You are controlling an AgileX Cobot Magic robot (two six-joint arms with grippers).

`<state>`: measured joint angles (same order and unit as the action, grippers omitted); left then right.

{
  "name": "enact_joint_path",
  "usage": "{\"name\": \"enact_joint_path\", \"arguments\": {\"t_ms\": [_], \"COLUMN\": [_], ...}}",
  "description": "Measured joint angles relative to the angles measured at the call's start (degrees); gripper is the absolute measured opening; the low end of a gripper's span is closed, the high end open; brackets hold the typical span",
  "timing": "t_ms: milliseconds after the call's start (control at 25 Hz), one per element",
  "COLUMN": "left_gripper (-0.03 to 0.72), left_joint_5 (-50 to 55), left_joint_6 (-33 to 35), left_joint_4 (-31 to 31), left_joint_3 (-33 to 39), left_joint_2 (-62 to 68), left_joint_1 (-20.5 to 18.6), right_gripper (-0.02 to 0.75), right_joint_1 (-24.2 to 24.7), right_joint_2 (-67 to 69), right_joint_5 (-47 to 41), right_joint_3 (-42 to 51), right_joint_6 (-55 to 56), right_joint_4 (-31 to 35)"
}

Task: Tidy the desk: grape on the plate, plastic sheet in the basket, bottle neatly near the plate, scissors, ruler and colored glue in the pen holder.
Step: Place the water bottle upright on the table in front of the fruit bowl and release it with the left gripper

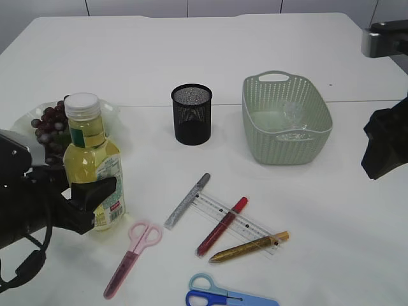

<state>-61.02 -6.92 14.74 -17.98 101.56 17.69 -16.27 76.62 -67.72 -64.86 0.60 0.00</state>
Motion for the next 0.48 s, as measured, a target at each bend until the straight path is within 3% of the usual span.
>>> {"name": "enact_joint_path", "arguments": {"t_ms": [280, 480], "left_gripper": [0.430, 0.430], "left_joint_5": [-0.3, -4.6], "left_joint_6": [1.1, 3.0], "left_joint_4": [-0.5, -5.1], "left_joint_3": [-3.5, -6.3], "left_joint_2": [6.5, 11.6], "left_joint_1": [0.0, 0.0], "right_gripper": [0.515, 0.515], "right_joint_1": [0.0, 0.0], "right_joint_2": [0.0, 0.0], "right_joint_5": [0.1, 0.5], "right_joint_3": [0.0, 0.0], "right_joint_6": [0.0, 0.0], "right_joint_4": [0.0, 0.0]}}
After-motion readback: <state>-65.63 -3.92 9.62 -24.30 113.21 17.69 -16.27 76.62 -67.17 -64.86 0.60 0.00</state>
